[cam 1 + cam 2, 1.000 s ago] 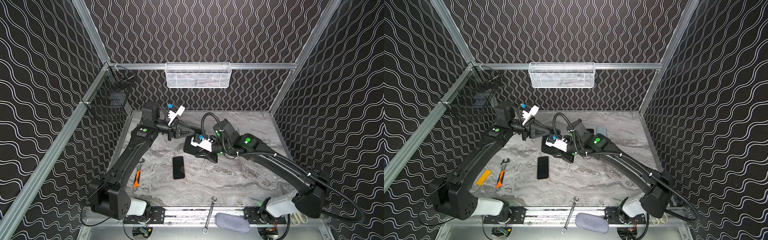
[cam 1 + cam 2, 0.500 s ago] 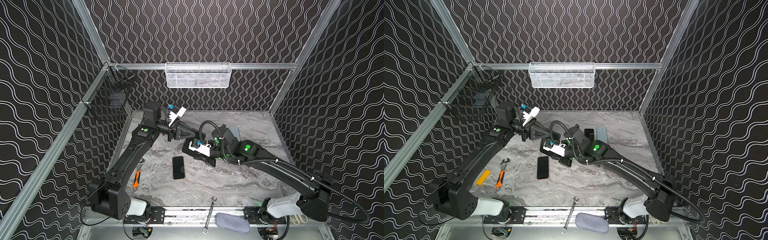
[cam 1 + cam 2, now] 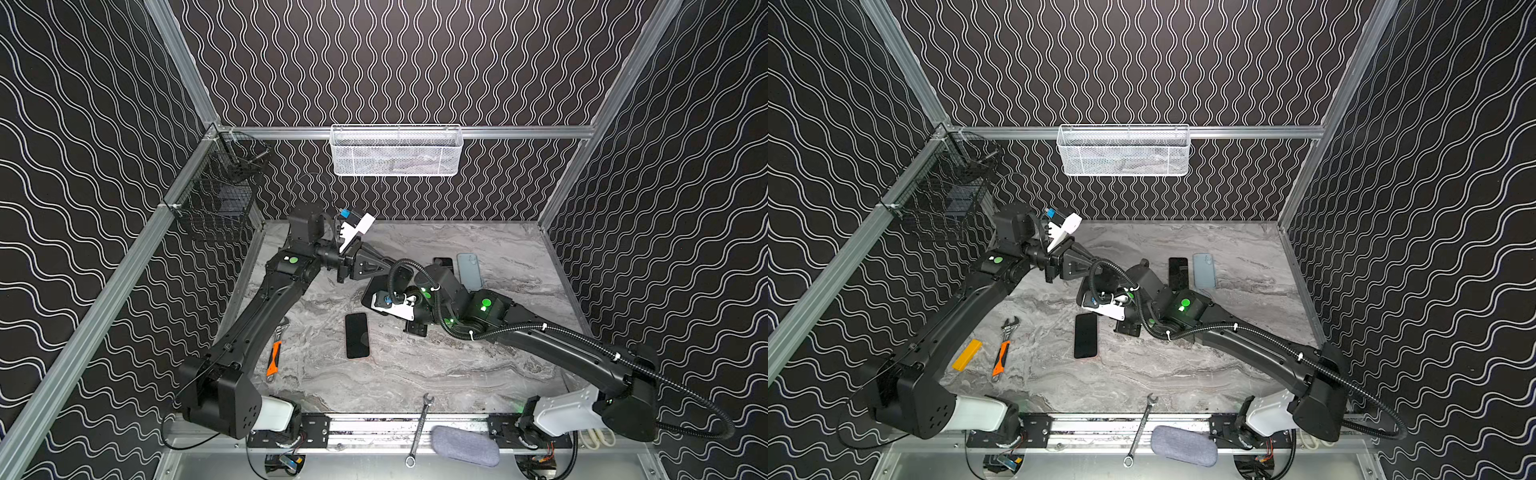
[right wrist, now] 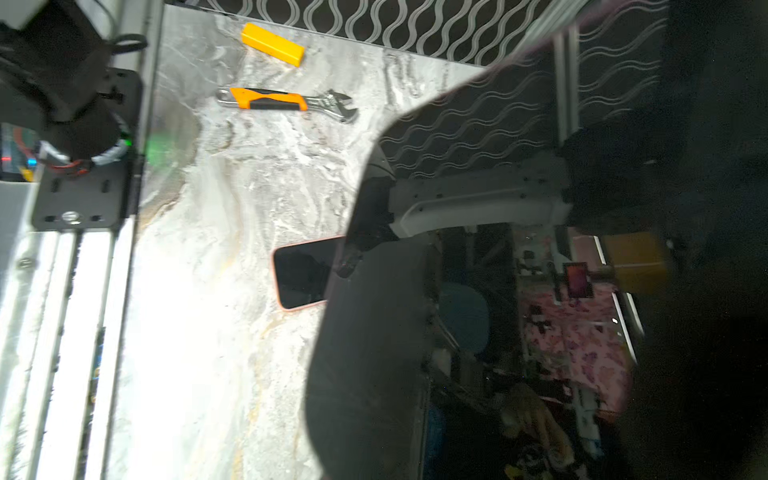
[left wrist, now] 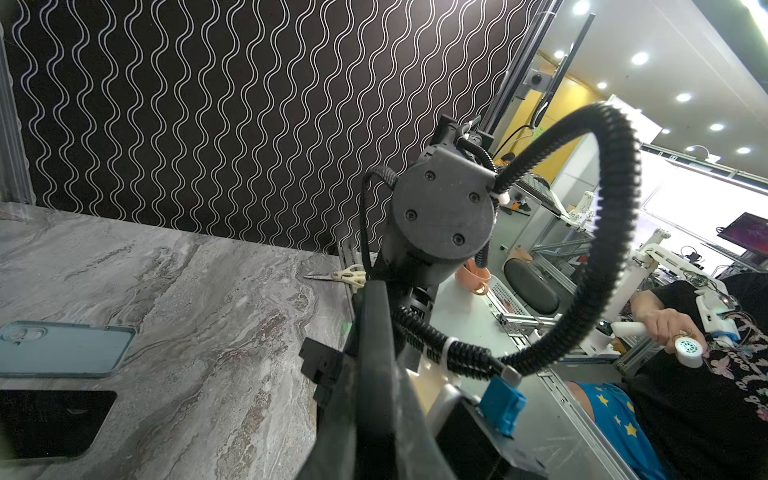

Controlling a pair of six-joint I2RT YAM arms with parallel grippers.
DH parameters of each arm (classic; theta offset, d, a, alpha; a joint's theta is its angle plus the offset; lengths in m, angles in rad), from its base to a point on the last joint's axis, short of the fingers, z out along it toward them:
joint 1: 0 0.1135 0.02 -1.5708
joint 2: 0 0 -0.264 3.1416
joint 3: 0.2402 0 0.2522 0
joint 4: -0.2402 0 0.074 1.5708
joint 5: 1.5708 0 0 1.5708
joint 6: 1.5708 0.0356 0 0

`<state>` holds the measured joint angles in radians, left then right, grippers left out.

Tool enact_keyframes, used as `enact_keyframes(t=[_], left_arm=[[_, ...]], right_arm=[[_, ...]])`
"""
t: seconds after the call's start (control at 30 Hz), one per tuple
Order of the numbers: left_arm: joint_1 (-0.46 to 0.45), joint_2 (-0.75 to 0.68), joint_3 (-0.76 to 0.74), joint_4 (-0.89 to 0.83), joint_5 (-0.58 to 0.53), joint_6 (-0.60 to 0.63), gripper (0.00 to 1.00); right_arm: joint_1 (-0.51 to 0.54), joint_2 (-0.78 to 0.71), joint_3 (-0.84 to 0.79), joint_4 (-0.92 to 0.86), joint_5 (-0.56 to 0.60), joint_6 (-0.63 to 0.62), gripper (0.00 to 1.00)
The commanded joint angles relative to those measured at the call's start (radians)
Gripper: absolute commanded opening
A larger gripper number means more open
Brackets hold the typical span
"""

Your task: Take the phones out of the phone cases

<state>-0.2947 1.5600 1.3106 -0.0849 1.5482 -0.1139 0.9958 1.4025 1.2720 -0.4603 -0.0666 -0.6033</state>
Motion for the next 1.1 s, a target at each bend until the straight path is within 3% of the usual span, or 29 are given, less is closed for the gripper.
enact_keyframes(t=[0.0, 0.2, 0.27, 0.53, 1.07], left_arm=[[0.0, 0.009, 0.009, 0.028, 0.032, -0.012, 0.0], [0.0, 0.021, 0.018, 0.028, 0.031, -0.015, 0.0], [-0.001, 0.02, 0.016, 0.029, 0.026, -0.014, 0.0], [0.0, 0.021, 0.021, 0.028, 0.016, -0.018, 0.0], [-0.001, 0.005, 0.015, 0.027, 0.012, -0.031, 0.0]], right_arm=[[-0.004, -0.012, 0.007, 0.022, 0.014, -0.032, 0.1], [-0.042, 0.028, 0.117, -0.203, -0.179, -0.004, 0.4], [-0.043, 0.039, 0.133, -0.253, -0.231, 0.003, 0.45], [-0.043, 0.105, 0.194, -0.333, -0.395, 0.073, 0.44], [-0.08, 0.028, 0.077, -0.043, -0.317, 0.222, 0.42]])
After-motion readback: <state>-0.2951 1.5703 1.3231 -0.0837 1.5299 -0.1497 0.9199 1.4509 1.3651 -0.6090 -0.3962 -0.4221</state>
